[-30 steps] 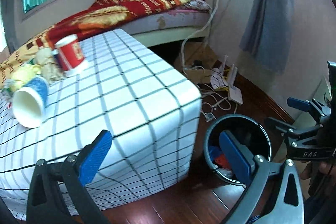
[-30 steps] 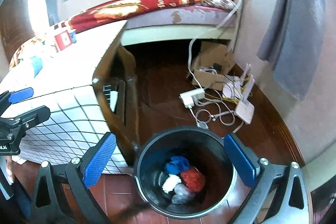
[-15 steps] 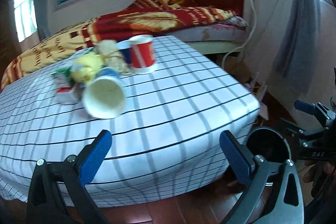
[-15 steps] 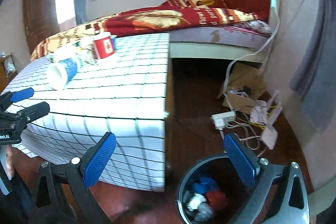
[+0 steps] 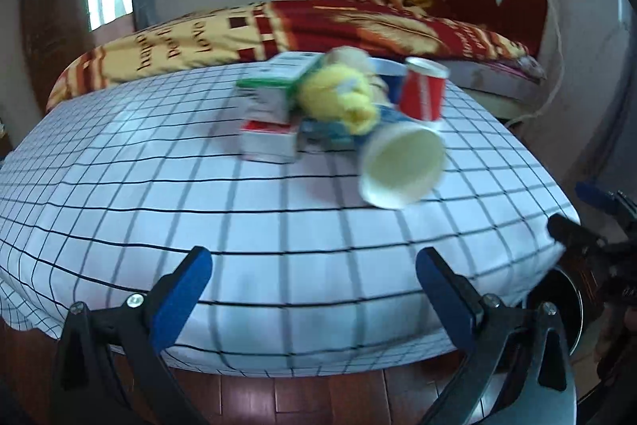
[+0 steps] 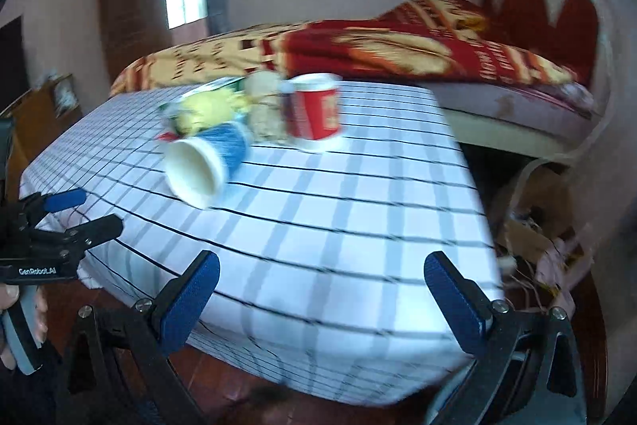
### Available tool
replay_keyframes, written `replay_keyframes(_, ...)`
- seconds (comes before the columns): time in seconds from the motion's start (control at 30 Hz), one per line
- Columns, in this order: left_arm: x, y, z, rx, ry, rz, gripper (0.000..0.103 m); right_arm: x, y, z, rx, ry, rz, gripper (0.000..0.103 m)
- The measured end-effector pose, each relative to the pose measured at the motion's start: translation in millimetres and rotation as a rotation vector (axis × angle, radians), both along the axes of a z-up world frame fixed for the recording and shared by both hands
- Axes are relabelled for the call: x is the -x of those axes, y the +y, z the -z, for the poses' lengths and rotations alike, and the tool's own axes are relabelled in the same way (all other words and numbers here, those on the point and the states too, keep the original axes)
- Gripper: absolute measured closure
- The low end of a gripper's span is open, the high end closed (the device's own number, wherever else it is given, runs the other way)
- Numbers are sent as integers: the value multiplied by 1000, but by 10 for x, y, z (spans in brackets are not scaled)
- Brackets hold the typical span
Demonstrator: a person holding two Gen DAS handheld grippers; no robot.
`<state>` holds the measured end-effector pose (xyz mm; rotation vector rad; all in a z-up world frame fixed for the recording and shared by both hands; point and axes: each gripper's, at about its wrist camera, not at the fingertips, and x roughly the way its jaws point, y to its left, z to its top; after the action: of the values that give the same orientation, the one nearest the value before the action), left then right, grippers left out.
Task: Collect trash
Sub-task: 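Move both grippers back toward the remaining items on the table, then grasp the milk carton with the left gripper while the right gripper grasps the blue paper cup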
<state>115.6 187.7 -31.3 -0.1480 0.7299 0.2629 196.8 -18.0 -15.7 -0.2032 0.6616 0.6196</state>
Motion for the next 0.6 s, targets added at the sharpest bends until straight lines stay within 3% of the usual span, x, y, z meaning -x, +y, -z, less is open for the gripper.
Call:
replay_keyframes(0.17,15,276,28,14,-14,-32,4,-109,544,72,9,5,-68,1)
replay_keyframes(0.43,-110,499,74,38,-18,-27,7,-448,1033,182,7,66,-98,23)
replay_keyframes(0.53,-187,525,77,46,-27,-14,7,-540,1120,237,-2,95,-106,38)
replay_keyframes(0.57,-229,525,81,51,-30,-6,8,-564,1139,259,-3,107,-113,49)
replay_keyframes(0.6,-245,534,82,52,-32,-2,9,-583,1138,270,-3,113,-118,74)
